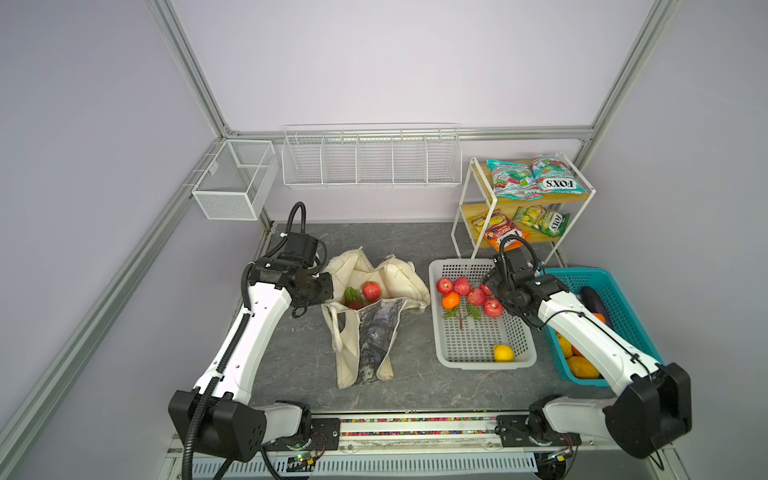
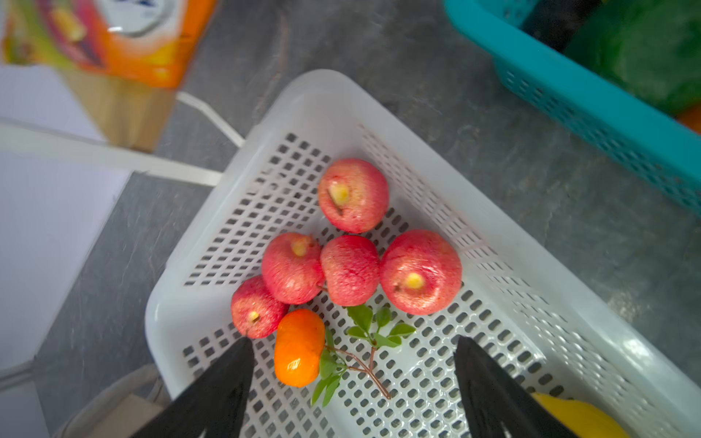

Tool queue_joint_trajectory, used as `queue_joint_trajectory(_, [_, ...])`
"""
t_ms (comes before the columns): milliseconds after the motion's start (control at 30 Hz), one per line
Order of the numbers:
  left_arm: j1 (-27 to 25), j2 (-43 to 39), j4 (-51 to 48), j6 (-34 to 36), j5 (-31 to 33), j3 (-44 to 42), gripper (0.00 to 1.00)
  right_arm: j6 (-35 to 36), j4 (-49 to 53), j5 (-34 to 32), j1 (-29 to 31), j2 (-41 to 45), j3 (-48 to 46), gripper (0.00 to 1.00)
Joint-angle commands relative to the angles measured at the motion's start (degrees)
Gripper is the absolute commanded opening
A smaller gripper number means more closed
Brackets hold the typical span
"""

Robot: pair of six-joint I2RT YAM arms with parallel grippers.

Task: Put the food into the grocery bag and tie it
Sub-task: 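Open the right gripper, raise it out of the bag toward the white basket, then lower the right gripper into the white basket and close on a red apple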

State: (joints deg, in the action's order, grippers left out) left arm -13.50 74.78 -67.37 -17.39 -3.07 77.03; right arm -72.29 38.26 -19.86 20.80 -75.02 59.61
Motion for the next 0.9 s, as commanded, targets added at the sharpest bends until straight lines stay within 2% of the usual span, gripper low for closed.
queue_joint_trajectory(0, [0.23, -0.59, 0.40, -0.37, -0.44, 1.11, 0.00, -17.09, -0.26, 4.20, -1.61, -1.51, -1.14, 0.81])
queue_joint_trajectory(233, [0.23, -0.96, 0.23, -0.76, -0.44, 1.03, 0.00, -23.28, 4.13, 3.36, -3.13, -6.74, 2.02, 0.83])
queue_joint_trajectory(400, [0.23, -0.88, -0.02, -0.54, -0.36, 1.23, 0.00, -27.39, 9.53, 3.42, -3.48, -11.19, 5.21, 0.89])
queue_joint_trajectory(633, [0.23, -0.56, -0.21, -0.28, -0.09, 1.28, 0.00, -28.65, 12.36, 3.86, -3.94, -14.59, 7.18, 0.91])
queue_joint_trajectory(867, [0.23, 0.15, -0.21, -0.10, -0.35, 1.46, 0.00, -29.54, 11.01, 5.82, -4.93, -16.61, 5.89, 0.88])
